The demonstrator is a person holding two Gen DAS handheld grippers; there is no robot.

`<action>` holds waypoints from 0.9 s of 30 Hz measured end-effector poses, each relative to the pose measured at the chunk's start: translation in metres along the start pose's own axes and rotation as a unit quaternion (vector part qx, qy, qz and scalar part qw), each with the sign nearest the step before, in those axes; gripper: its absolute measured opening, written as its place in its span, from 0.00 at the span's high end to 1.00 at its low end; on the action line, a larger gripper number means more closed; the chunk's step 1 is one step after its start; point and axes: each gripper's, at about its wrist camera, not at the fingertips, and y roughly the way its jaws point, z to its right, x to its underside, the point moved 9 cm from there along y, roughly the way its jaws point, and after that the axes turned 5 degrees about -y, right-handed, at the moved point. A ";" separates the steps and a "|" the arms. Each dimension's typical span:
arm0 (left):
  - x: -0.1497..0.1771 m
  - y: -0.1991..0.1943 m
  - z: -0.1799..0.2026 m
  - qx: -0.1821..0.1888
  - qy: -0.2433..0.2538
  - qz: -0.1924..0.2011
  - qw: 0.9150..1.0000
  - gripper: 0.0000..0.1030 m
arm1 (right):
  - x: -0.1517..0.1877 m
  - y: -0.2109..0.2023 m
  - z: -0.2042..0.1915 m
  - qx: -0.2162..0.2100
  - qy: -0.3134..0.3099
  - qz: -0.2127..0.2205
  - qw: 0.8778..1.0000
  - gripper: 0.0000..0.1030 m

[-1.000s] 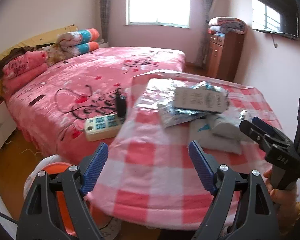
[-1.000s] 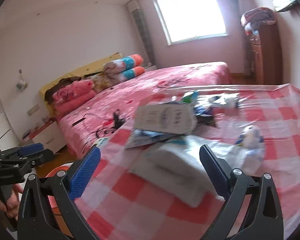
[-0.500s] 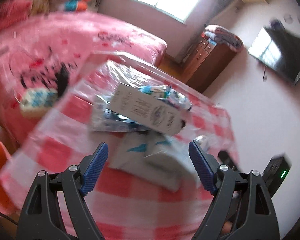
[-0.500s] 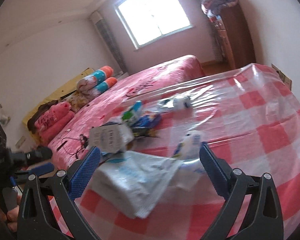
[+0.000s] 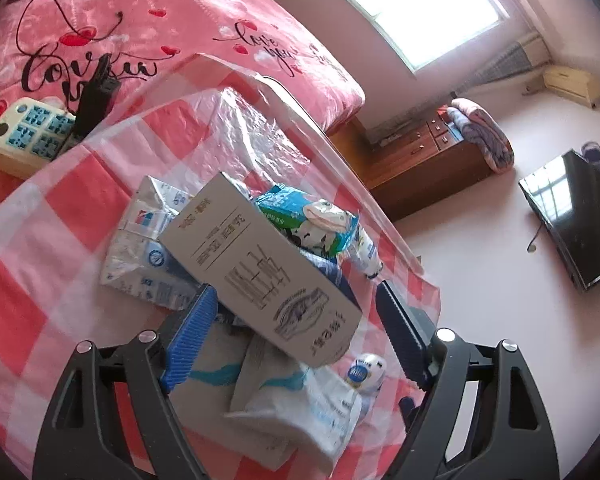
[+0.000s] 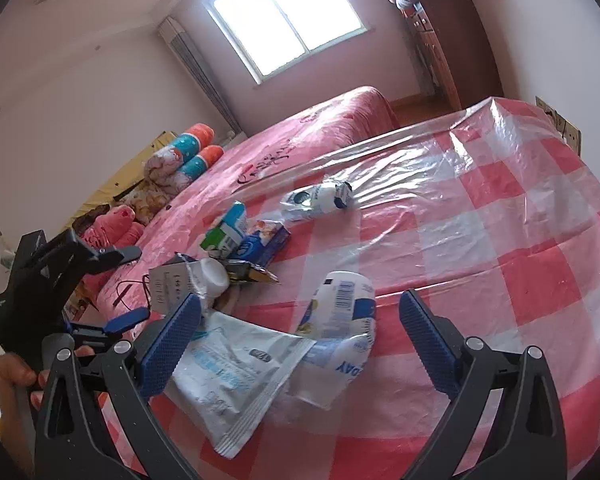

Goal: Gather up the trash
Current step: 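Grasp the white milk carton with the left tool while the right tool grasps the white DAY bottle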

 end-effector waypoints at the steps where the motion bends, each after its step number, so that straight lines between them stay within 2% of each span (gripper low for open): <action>1: -0.002 0.002 0.001 -0.002 0.000 0.002 1.000 0.21 | 0.001 0.002 0.002 0.001 0.002 -0.004 1.000 0.05; 10: -0.014 0.015 0.001 -0.035 0.003 0.017 0.999 0.21 | 0.008 0.019 0.007 -0.006 0.007 -0.037 0.999 0.05; 15: -0.009 0.018 -0.005 -0.076 0.007 0.013 0.997 0.20 | 0.011 0.026 0.004 -0.007 -0.003 -0.049 0.999 0.05; 19: -0.007 0.023 -0.011 -0.075 -0.004 0.002 0.997 0.16 | 0.012 0.033 0.009 0.002 0.000 -0.055 0.998 0.05; 22: -0.008 0.026 -0.009 -0.084 0.006 0.002 0.996 0.16 | 0.012 0.035 0.012 0.011 -0.001 -0.058 0.998 0.05; 23: -0.007 0.027 -0.009 -0.085 0.008 0.001 0.996 0.16 | 0.012 0.036 0.014 0.017 -0.002 -0.060 0.998 0.05; 27: -0.002 0.029 -0.004 -0.072 0.016 -0.004 0.997 0.30 | 0.015 0.043 0.018 0.030 -0.001 -0.078 0.997 0.05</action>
